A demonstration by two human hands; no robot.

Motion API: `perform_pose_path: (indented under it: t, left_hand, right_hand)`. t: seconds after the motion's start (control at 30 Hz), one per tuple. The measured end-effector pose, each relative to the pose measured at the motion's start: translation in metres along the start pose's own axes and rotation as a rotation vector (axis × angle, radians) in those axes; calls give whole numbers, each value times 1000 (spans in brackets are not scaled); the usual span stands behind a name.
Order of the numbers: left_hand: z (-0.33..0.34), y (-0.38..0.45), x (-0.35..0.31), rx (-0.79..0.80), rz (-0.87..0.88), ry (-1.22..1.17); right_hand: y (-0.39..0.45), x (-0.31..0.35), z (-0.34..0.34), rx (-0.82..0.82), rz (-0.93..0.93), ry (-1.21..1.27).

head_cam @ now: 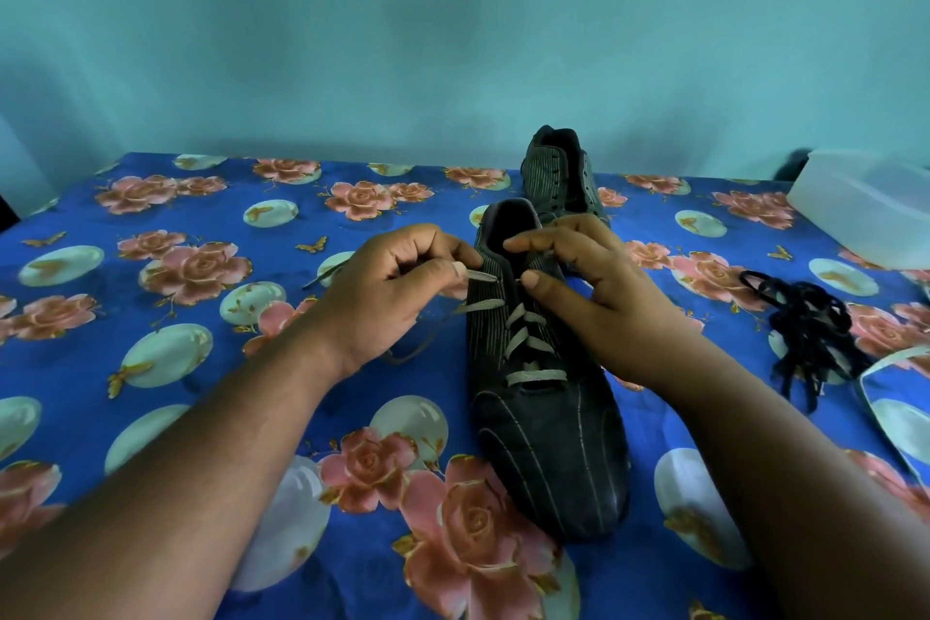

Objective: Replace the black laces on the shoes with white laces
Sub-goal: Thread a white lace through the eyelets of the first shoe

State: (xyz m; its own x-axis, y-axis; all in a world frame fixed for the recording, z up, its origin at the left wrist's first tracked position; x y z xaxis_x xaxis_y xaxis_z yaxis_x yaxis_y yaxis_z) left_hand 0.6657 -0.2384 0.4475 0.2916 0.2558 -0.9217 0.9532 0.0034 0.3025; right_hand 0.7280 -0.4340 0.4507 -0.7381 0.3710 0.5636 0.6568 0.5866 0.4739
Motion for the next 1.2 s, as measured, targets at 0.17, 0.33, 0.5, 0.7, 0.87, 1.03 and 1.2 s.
perform_pose_path:
  t: [0.17, 0.33, 0.5, 0.7, 0.87, 1.03, 1.2]
  left_hand:
    - [-10, -1, 4, -27, -73, 15]
    - [-17, -2, 3, -44, -94, 14]
    - [-15, -2, 10, -38, -125, 33]
    - [2, 1, 1, -32, -64, 30]
    - [19, 0, 7, -18, -74, 31]
    - [12, 2, 2, -20, -28, 95]
    - [0, 2, 0, -40, 54, 237]
  right_hand:
    - [0, -6, -2, 132, 85, 158]
    - [0, -8, -2, 143, 85, 167]
    - [0, -7, -4, 129, 84, 179]
    - [-2, -3, -4, 138, 74, 130]
    - [1, 0, -3, 97, 52, -14]
    - [7, 3, -1, 99, -41, -218]
    - [9, -2, -2, 141, -72, -162]
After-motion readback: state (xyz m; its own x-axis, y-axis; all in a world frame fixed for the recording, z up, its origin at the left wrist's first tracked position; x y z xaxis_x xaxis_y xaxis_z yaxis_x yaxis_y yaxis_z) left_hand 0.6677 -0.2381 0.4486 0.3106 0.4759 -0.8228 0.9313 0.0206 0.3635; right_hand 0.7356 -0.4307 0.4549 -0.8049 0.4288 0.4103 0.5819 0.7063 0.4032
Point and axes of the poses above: each hand's wrist, its own y-axis towards the middle knuckle, its own z-axis out of the palm, x = y × z, the point moved 5 cm from there along y, towards the middle knuckle, and after that the axes turned 3 degrees about -y, right-handed, at the moved point
